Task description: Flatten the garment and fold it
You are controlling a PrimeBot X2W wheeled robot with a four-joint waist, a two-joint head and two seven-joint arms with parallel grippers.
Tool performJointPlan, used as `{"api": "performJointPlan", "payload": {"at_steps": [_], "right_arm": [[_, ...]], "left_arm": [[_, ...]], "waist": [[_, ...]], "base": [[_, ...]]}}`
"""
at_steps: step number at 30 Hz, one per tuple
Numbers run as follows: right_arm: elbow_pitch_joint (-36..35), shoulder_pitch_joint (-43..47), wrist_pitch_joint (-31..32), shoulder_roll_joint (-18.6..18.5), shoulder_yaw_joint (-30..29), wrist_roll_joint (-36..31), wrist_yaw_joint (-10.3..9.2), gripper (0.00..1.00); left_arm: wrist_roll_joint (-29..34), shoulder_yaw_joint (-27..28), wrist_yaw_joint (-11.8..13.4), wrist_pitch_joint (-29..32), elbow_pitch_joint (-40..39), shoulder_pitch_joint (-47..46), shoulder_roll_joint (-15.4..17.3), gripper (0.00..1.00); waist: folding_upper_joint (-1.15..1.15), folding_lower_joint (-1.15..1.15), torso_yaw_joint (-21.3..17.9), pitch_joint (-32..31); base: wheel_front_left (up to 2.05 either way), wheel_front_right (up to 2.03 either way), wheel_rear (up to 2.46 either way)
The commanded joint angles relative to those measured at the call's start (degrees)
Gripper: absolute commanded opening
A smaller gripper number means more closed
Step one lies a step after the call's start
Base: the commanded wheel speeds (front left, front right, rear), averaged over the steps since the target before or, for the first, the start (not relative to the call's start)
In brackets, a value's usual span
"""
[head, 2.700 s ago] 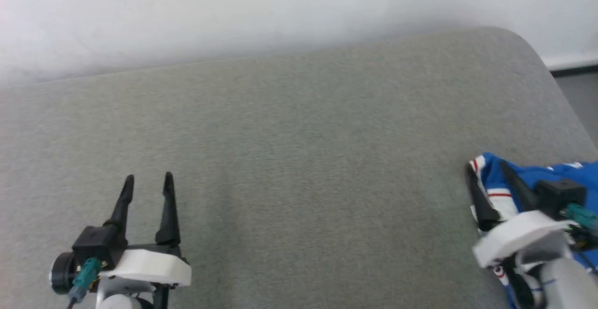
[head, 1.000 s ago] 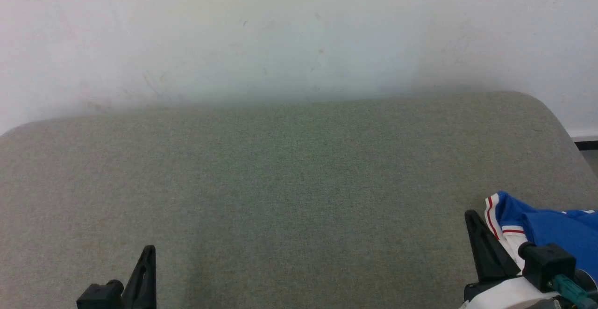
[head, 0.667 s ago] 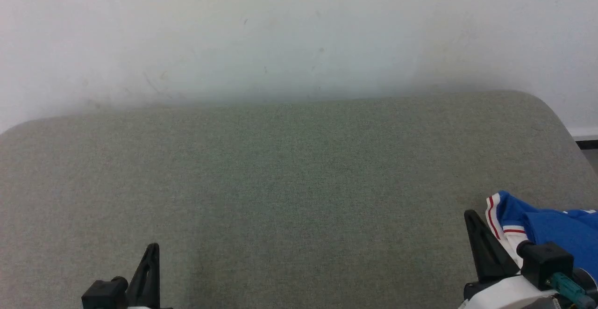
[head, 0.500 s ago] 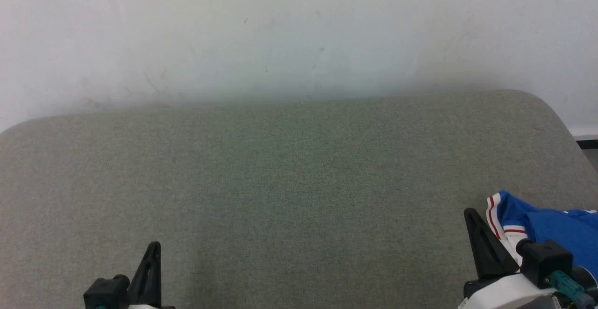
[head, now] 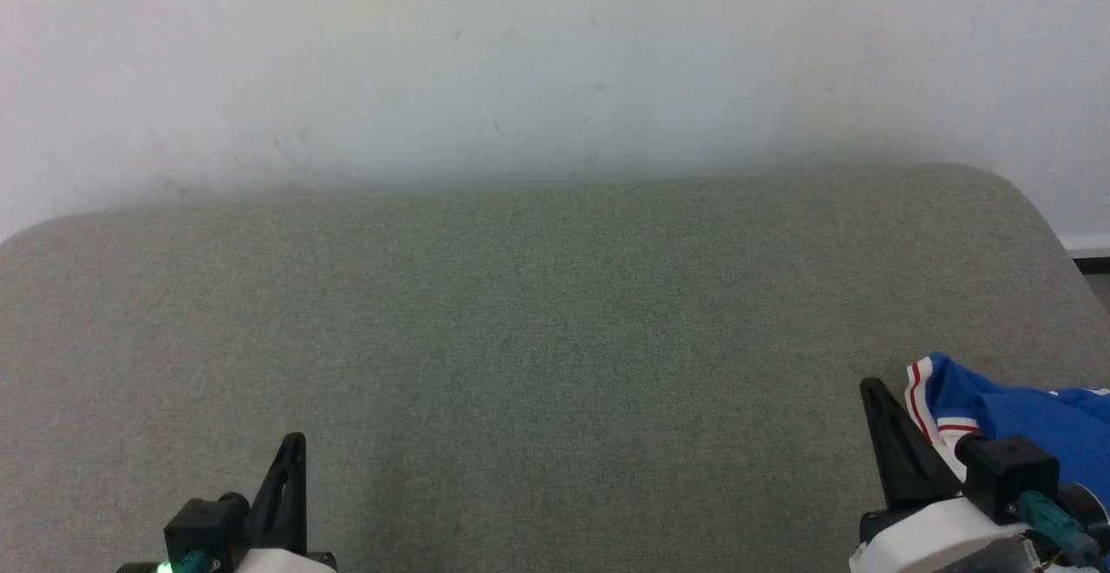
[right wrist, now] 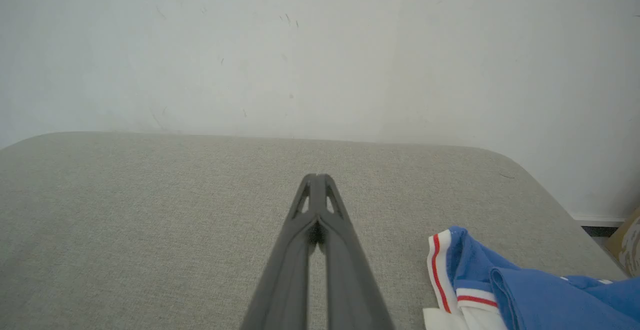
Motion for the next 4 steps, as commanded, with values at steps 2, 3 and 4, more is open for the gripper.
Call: {"api": "performJointPlan", "payload": {"at_steps": [2, 3, 4], "right_arm": [[0.27, -1.23, 0.17, 0.1, -0.04, -0.64, -0.01, 0.0], [0.3, -1.31, 0.21, 0.1, -0.04, -0.7, -0.01, 0.0], [0.34, -1.39, 0.24, 0.1, -0.05, -0.75, -0.01, 0.0]], "left_arm": [[0.88, -0.19, 0.36, 0.51, -0.63, -1.3, -0.33, 0.0], [0.97, -0.21, 0.38, 0.63, -0.7, -1.37, -0.38, 0.0], [1.06, -0.23, 0.41, 0.75, -0.77, -1.45, -0.43, 0.0]], "waist": [[0.0, 0.0, 0.04, 0.07], [0.0, 0.0, 0.05, 0.1], [0.0, 0.0, 0.07, 0.12]], "base": [[0.0, 0.0, 0.0], [0.0, 0.0, 0.0], [0.0, 0.0, 0.0]]}}
